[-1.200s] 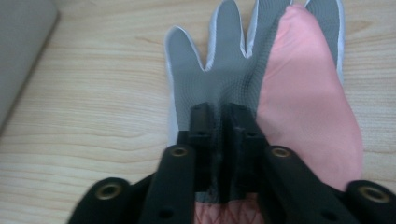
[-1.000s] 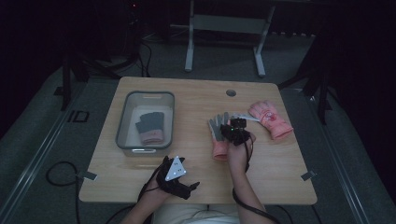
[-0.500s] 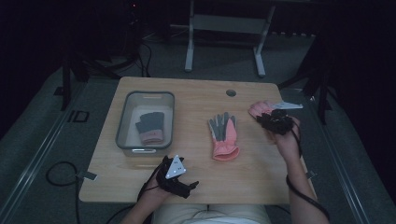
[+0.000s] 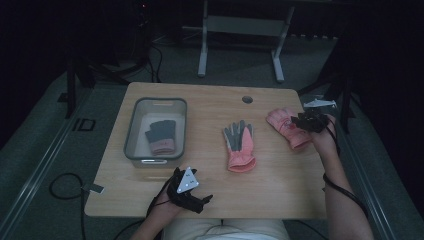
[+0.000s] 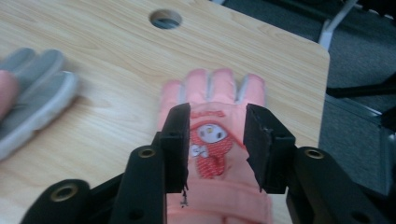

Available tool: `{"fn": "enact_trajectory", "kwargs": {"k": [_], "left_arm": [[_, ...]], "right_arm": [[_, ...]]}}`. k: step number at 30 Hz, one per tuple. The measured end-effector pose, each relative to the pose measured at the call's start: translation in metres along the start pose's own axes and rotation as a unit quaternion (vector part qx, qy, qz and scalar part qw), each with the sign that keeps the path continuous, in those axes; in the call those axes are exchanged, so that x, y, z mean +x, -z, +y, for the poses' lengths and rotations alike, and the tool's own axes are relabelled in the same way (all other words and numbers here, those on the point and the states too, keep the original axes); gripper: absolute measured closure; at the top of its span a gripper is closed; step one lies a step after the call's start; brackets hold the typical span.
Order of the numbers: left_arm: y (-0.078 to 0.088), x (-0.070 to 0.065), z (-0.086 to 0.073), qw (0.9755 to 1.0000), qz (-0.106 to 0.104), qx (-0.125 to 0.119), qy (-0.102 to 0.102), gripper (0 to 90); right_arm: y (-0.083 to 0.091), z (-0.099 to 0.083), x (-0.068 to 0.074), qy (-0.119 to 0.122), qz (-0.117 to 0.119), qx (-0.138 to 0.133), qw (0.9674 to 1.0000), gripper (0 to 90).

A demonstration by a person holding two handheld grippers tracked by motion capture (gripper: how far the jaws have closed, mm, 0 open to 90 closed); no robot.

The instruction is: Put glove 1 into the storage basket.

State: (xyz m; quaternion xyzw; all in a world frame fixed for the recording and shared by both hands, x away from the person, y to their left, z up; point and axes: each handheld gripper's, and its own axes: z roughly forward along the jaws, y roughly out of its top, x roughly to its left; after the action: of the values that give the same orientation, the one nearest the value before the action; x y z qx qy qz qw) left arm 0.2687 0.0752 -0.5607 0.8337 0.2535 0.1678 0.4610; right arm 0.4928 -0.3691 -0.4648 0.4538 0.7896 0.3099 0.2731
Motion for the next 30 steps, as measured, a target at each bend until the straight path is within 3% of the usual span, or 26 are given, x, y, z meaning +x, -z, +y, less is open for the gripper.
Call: {"fn": "enact_trajectory", "kwargs": {"k": [4, 14, 16, 19, 22, 24, 27, 28, 30], "left_arm": [[-0.001, -0.001, 0.000, 1.0000, 0.001, 0.005, -0.006, 0.0], [-0.001, 0.000, 0.000, 1.0000, -0.001, 0.005, -0.004, 0.0], [-0.001, 0.000, -0.001, 1.0000, -0.002, 0.005, -0.004, 0.0], [-0.001, 0.000, -0.001, 1.0000, -0.002, 0.005, -0.005, 0.0], [-0.001, 0.001, -0.001, 1.0000, -0.002, 0.005, -0.004, 0.0], [-0.001, 0.001, -0.001, 1.0000, -0.002, 0.002, -0.004, 0.0], [-0.001, 0.001, -0.001, 1.0000, -0.004, 0.003, -0.005, 0.0], [-0.001, 0.001, -0.001, 1.0000, -0.003, 0.004, -0.007, 0.0], [-0.002, 0.001, -0.001, 1.0000, -0.004, 0.004, -0.008, 0.0]], "right_arm": [[-0.013, 0.001, -0.006, -0.001, -0.009, 0.013, 0.9999, 58.5], [-0.038, -0.010, -0.006, -0.001, 0.015, 0.048, 0.9987, 53.0], [-0.047, -0.018, -0.004, 0.013, 0.009, 0.072, 0.9973, 56.0], [-0.054, -0.023, 0.000, 0.030, 0.004, 0.082, 0.9962, 62.1], [-0.057, -0.023, 0.001, 0.018, 0.006, 0.088, 0.9960, 76.6], [-0.055, -0.021, 0.002, 0.018, -0.005, 0.092, 0.9956, 83.7], [-0.050, -0.017, 0.004, 0.001, -0.009, 0.090, 0.9959, 85.5], [-0.039, -0.012, 0.008, -0.020, -0.010, 0.075, 0.9969, 85.6], [-0.025, -0.010, 0.013, -0.040, -0.015, 0.058, 0.9974, 85.6]]}}
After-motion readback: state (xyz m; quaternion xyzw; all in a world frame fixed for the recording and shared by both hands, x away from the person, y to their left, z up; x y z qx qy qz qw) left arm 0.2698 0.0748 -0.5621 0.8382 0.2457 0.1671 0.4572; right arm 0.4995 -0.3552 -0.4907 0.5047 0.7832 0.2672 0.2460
